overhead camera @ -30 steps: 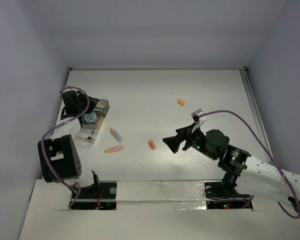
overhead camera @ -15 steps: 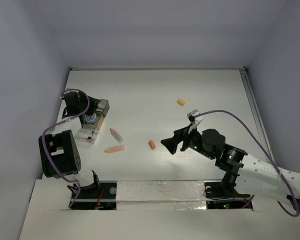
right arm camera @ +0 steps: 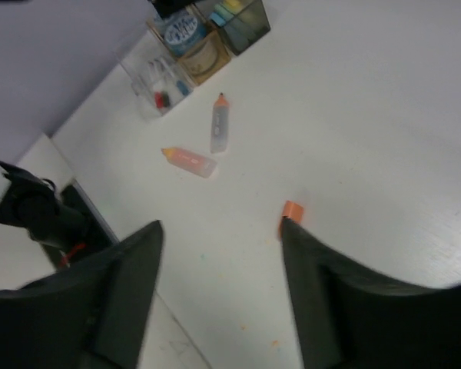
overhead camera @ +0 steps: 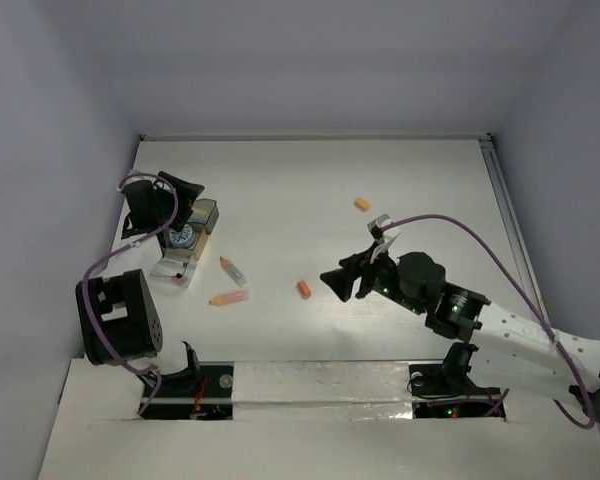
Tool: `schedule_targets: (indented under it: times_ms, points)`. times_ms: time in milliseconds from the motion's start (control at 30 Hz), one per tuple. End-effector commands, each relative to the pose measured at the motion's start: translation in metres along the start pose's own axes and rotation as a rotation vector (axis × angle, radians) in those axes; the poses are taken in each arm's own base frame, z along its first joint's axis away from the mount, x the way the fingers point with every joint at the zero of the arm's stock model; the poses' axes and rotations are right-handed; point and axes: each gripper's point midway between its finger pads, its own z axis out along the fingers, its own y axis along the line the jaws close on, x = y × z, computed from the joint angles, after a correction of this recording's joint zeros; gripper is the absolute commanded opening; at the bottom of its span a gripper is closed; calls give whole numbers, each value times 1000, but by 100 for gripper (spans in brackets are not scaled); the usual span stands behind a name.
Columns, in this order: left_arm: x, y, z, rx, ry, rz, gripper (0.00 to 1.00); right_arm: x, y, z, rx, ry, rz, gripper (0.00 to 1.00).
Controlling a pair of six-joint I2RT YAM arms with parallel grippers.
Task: Sort the stationery into containers
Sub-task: Place the pen in the storage box.
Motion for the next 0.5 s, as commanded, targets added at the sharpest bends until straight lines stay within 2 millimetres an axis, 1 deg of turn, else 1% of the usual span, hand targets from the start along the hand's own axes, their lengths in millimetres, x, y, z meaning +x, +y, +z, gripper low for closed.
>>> schedule_targets:
  times_ms: [0,33,67,100,133,167,200,233,267,300,333,367,400,433,467]
  points:
    - [-21,-95,-35,268,-68,154,78,-20,20,13,-71,-18,-47,57]
    - [-19,-116,-43,327,-48,199,82,-16,23,18,-89,6,-60,54]
    - [-14,-127,-52,354,-33,234,83,-13,27,22,-109,29,-72,52]
    - [-10,-136,-59,387,-28,295,84,2,33,30,-150,96,-90,50]
    - [2,-147,-68,432,1,335,87,-3,41,35,-176,98,-99,50]
    - [6,-158,-84,471,-8,372,89,0,45,40,-196,117,-106,50]
    - [11,-163,-93,494,-12,405,91,12,48,48,-221,162,-116,50]
    - [24,-164,-101,525,8,460,92,6,53,54,-236,151,-116,52]
    - [27,-174,-122,578,-15,496,93,7,55,60,-241,158,-117,54]
    - [32,-178,-134,612,-23,520,94,8,57,66,-248,163,-123,56]
    - [39,-172,-141,627,-13,541,97,21,53,79,-233,206,-126,60]
    - [44,-182,-166,688,-42,576,99,13,57,87,-236,196,-129,62]
    - [48,-184,-177,715,-49,599,99,16,58,94,-240,209,-136,64]
    - [49,-184,-186,731,-66,620,99,33,53,108,-223,258,-137,68]
    - [49,-187,-207,769,-112,662,99,38,52,116,-218,275,-138,70]
